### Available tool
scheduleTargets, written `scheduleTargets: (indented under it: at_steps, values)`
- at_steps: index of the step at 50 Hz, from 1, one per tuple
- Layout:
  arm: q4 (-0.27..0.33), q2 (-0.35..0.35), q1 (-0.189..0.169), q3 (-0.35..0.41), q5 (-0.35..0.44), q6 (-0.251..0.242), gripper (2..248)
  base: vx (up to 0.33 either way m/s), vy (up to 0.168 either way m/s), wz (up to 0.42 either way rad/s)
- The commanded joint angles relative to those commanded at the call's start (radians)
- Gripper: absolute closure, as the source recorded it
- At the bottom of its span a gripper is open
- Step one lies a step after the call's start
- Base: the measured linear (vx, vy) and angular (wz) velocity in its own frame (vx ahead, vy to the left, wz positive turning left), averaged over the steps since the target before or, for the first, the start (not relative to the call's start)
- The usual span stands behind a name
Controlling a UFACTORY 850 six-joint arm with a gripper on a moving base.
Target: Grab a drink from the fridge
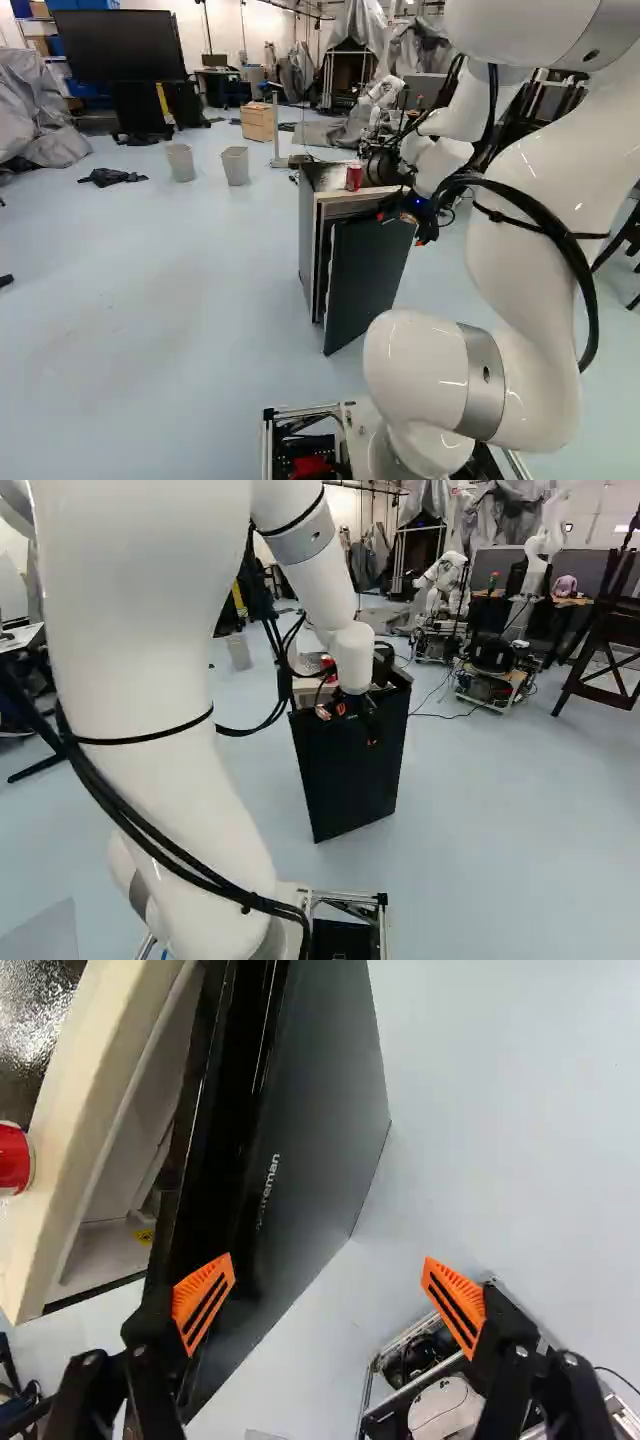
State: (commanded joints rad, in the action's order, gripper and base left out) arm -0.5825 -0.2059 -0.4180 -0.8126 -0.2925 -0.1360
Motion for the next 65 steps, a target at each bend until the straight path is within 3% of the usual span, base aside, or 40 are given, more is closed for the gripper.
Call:
scheduleTargets:
  at_steps: [65]
  values:
    - [0.000, -0.030, 0.144, -0.036, 0.000, 0.000, 3, 0.000, 0.000, 0.000]
